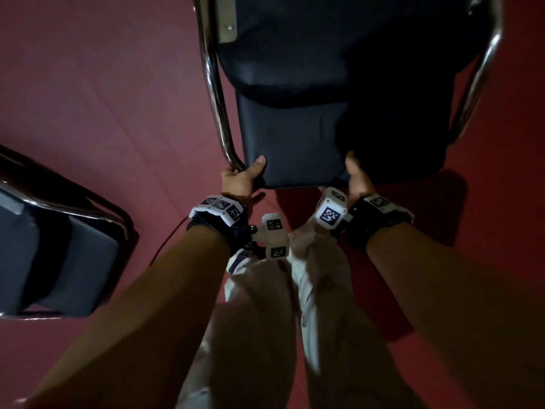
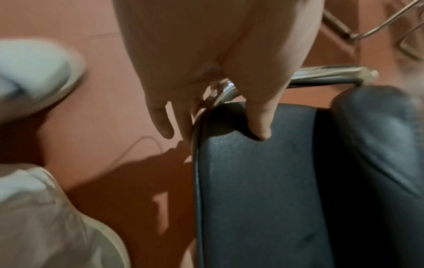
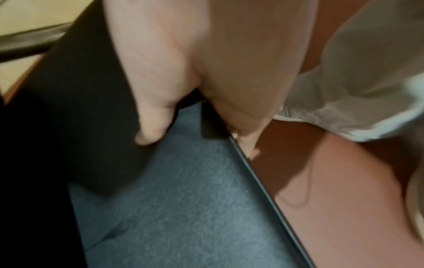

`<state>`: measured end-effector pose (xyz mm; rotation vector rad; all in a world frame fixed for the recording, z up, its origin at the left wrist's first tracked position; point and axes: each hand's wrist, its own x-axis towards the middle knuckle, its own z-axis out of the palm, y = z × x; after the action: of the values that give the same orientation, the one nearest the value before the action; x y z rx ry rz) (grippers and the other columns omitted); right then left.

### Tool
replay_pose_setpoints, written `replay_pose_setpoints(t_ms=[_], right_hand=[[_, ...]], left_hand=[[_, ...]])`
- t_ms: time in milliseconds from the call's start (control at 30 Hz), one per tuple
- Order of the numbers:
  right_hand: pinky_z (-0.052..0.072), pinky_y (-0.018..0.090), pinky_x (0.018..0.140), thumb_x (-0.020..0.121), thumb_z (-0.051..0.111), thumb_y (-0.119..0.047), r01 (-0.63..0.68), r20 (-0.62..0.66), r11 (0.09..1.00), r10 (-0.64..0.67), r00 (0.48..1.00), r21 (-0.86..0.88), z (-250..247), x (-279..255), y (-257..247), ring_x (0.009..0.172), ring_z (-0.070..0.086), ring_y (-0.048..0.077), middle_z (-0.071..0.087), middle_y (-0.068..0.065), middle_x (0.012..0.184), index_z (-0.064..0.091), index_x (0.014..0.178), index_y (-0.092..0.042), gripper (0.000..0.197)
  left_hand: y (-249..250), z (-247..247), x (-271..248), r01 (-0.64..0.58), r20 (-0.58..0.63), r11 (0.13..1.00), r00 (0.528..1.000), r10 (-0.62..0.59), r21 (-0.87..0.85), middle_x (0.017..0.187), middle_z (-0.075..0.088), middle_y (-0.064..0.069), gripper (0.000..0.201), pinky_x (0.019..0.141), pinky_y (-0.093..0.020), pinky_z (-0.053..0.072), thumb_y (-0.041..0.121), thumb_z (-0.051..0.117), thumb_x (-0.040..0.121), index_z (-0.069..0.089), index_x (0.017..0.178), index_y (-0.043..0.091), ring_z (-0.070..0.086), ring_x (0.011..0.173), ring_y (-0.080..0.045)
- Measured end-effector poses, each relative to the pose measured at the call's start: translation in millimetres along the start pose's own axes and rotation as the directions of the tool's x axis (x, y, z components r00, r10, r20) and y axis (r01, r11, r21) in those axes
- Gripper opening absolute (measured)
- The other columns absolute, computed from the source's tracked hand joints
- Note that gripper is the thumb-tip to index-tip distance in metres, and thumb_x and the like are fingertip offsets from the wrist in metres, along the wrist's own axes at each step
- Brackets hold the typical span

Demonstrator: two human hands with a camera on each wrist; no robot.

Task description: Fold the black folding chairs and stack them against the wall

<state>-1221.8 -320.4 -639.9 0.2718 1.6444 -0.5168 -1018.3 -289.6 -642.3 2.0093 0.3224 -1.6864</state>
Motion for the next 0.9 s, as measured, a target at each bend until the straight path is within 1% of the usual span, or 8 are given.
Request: replay_pose_setpoints(t_ms=[133,267,367,533,600,667,767,900], right_hand=[[0.053,0.033,0.073,0.101,0.045,-0.048,0.004,-0.031,1.0,-0.004,1.0,-0.031,0.2,29.8,13.6,0.088,0.066,0.021,0.07,0.004,0.095,0.065,0.097,-0.013,0.04],[0.056,0.034,0.071,0.076,0.069,-0.067,-0.057,-0.101,0.989,0.043,0.994,-0.136,-0.2,58.4,24.8,0.087,0.069,0.022,0.071,0.003,0.111,0.069,0.115,-0.015,0.064],[0.053,0.023,0.051,0.084,0.06,-0.066,-0.086,-0.111,0.976,0.064,0.992,-0.199,3.3,71.4,29.4,0.076,0.065,0.017,0.068,-0.001,0.1,0.06,0.12,-0.009,0.068],[0.05,0.031,0.058,0.086,0.056,-0.067,-0.096,-0.199,0.946,0.034,0.979,-0.308,5.2,84.3,30.1,0.078,0.066,0.025,0.069,0.007,0.093,0.062,0.099,-0.013,0.056],[0.052,0.034,0.065,0.086,0.056,-0.067,-0.078,-0.18,0.938,0.016,0.983,-0.338,5.2,89.8,32.2,0.088,0.067,0.029,0.069,0.011,0.113,0.064,0.102,-0.015,0.056],[0.052,0.033,0.068,0.093,0.051,-0.061,-0.065,-0.189,0.94,0.001,0.982,-0.334,5.3,89.3,31.9,0.11,0.063,0.03,0.059,0.009,0.135,0.058,0.125,-0.012,0.059],[0.046,0.017,0.05,0.101,0.041,-0.051,-0.048,-0.19,0.929,-0.025,0.981,-0.367,6.3,86.6,31.6,0.133,0.048,0.025,0.043,0.009,0.149,0.033,0.148,-0.011,0.063],[0.041,0.013,0.033,0.102,0.042,-0.045,-0.05,-0.204,0.936,-0.024,0.979,-0.349,3.4,93.9,35.3,0.134,0.047,0.026,0.042,0.011,0.15,0.031,0.149,-0.009,0.061]], left_hand=[[-17.8,-6.1,31.4,-0.024,-0.003,1.0,1.0,0.024,-0.015,0.124,0.066,-0.009,0.073,0.08,-0.043,0.055,0.034,0.085,0.075,0.045,0.133,0.013,0.068,0.107,-0.03],[-29.0,-6.4,59.6,-0.038,0.044,0.999,0.998,0.039,-0.036,0.124,0.067,-0.013,0.076,0.075,-0.041,0.058,0.026,0.086,0.075,0.045,0.137,0.008,0.07,0.105,-0.032],[-32.3,-4.9,76.5,-0.048,0.033,0.998,0.998,0.05,-0.05,0.121,0.069,-0.016,0.087,0.074,-0.039,0.059,0.029,0.089,0.062,0.049,0.135,0.004,0.072,0.1,-0.034],[-41.6,-10.5,99.0,-0.054,0.054,0.998,0.997,0.053,0.026,0.122,0.069,-0.008,0.075,0.074,-0.037,0.058,0.032,0.084,0.075,0.048,0.137,0.013,0.071,0.105,-0.029],[-42.1,-11.6,105.6,-0.032,0.07,0.999,0.997,0.03,0.026,0.123,0.069,-0.006,0.072,0.073,-0.036,0.058,0.031,0.084,0.076,0.05,0.137,0.015,0.07,0.106,-0.028],[-40.9,-8.9,109.1,-0.007,0.067,1.0,0.998,0.005,0.021,0.122,0.069,-0.006,0.065,0.072,-0.036,0.058,0.026,0.083,0.079,0.053,0.135,0.014,0.069,0.106,-0.028],[-39.5,-4.7,114.9,-0.012,0.064,0.999,0.998,0.009,0.042,0.118,0.071,-0.006,0.05,0.068,-0.032,0.058,0.02,0.078,0.086,0.058,0.131,0.013,0.07,0.103,-0.024],[-38.8,-4.7,123.7,-0.026,0.049,0.996,0.999,0.022,0.08,0.116,0.073,-0.005,0.049,0.059,-0.025,0.056,0.021,0.078,0.085,0.06,0.13,0.013,0.072,0.097,-0.019]])
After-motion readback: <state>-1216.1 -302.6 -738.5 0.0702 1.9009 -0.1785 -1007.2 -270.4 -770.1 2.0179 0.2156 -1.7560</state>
